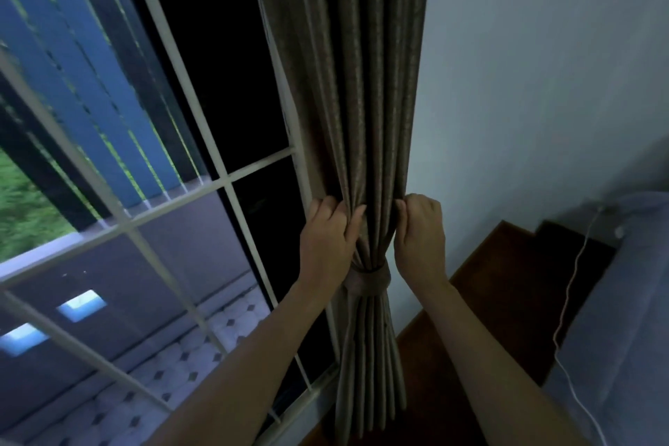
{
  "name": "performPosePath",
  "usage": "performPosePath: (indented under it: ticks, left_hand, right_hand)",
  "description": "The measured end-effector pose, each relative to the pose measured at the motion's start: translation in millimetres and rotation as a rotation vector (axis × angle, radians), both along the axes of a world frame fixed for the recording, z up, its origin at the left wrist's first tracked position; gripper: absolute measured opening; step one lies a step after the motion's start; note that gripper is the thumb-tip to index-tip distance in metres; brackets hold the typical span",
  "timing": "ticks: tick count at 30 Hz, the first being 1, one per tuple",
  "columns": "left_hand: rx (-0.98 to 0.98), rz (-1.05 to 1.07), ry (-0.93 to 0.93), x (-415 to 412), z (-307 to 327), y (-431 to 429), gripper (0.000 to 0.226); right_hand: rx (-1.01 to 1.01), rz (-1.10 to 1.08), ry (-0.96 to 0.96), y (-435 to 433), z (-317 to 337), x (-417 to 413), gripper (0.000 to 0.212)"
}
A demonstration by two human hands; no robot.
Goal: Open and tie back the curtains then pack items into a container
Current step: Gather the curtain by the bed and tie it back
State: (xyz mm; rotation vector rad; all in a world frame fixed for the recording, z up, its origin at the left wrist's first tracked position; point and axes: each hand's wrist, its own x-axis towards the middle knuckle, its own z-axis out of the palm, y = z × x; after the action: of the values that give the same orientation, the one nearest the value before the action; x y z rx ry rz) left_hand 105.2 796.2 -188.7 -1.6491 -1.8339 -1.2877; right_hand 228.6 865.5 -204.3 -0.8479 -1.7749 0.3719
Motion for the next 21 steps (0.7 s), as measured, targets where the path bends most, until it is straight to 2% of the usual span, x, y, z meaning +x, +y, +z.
performPosePath:
  ticks: [6, 8, 12, 15, 21]
  left_hand:
    - [-0.032, 0.061, 0.032, -3.6, 4.1, -11.7, 0.035]
    - [-0.087, 0.075, 0.13, -11.3, 9.2, -21.9, 0.037]
    - [-0.205, 0.027, 0.334, -38.1, 17.8, -56.6, 0.041]
    - [-0.191, 0.112, 0.44, -66.2, 30.3, -106.1, 0.046]
    - [-0.11, 0.353, 0.527, -130.8, 81.9, -277.5, 0.053]
  right_hand:
    - [-0.001, -0.031, -0.013, -9.4, 1.1, -6.2, 0.029]
    - [-0.013, -0.016, -0.008, -11.3, 0.3, -6.7, 0.03]
    - [-0.083, -0.071, -0.099, -25.1, 3.8, -9.3, 0.046]
    - [-0.116, -0.12, -0.102, -63.0, 24.4, -17.8, 0.057]
    - [0.106, -0.061, -0.243, -187.3, 72.1, -86.4, 0.07]
